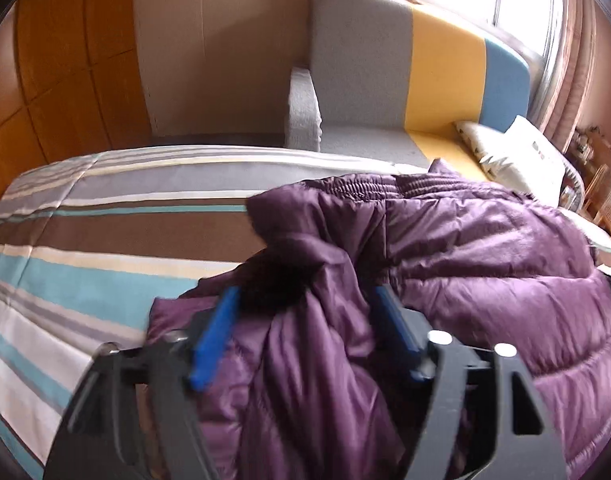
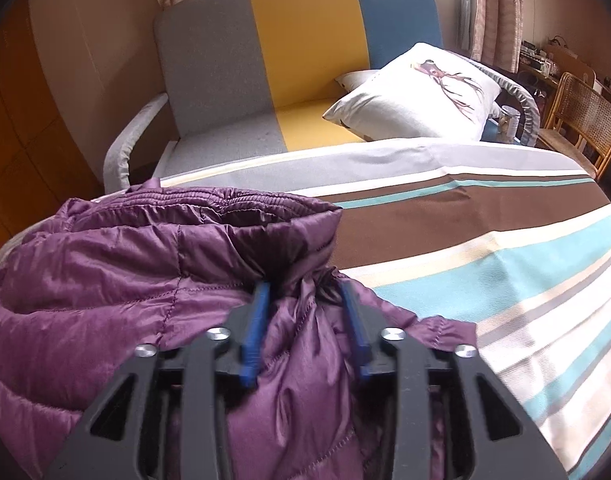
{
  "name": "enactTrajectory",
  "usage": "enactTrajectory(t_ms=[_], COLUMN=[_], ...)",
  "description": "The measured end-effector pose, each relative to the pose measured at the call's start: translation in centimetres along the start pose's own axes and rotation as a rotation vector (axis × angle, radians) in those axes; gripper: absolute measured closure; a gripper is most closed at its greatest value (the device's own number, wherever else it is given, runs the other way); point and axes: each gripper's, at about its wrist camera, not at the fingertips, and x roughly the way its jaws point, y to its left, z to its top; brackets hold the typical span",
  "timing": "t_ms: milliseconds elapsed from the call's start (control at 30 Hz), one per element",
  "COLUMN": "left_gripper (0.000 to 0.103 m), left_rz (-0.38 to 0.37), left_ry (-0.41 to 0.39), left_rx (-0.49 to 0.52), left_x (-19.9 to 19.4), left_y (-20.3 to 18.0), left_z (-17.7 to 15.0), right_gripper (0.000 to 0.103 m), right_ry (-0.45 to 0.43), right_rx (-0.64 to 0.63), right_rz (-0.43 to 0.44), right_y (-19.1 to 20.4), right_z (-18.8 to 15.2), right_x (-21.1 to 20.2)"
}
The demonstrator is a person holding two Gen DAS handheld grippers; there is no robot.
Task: Fold large clothes
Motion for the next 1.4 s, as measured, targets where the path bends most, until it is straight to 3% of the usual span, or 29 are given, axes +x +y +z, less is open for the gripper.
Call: enactTrajectory(t_ms=[233,300,467,700,867,1000,1033,1100,1167,1267,1400], left_gripper=[0.024,0.021,0.016,0.016,0.018,0.020,0.022,0.030,0.036,0.039,0.037], left_rz=[0.000,-0.015,-0.031,-0.062,-0.131,-0.176,-0.179,-0.188,-0.209,-0.270,-0.300], left_ry=[-0.017,-0.015,-0.011,0.008,0.016,0.004,-0.008,-0.022,-0.011,0.014,-0.014], left_rx=[0.012,-0.013,-0.061,-0.108,-0.165,-0.212,-0.233,-0.296,-0.361,-0.417,-0.432], left_x=[-3.0,-3.7,-5.0,-5.9,-6.6,-8.1,-8.7,-10.0,-10.7,-10.8,-10.8], left_y=[1.1,1.8,3.3,4.4,4.9,4.9,5.0,5.2,5.1,4.2,2.9], left_z=[-1.9,-2.4,-4.0,-5.7,-6.8,-8.5,-9.0,-10.6,-12.4,-14.1,-13.9], right_gripper=[0.047,0.036,0.024,0.023,0.024,0.047,0.051,0.072,0.083,0.085,0.087], right_ry=[-0.018,-0.020,-0.011,0.042,-0.051,-0.096,-0.103,-0.110,-0.110,-0.112,-0.126], right_rx=[0.024,0.035,0.053,0.151,0.208,0.190,0.188,0.182,0.145,0.054,-0.048], right_rz=[0.024,0.030,0.042,0.072,0.108,0.154,0.173,0.235,0.287,0.348,0.368], right_y=[-1.3,-1.7,-3.1,-5.8,-5.2,-2.6,-2.0,-0.2,1.8,5.7,10.2], right_z=[-1.5,-2.1,-3.8,-5.9,-7.5,-8.8,-9.1,-9.8,-10.1,-10.2,-10.0], right_x=[-3.1,-4.2,-6.2,-6.5,-9.5,-11.8,-12.3,-13.1,-13.7,-14.0,-13.9])
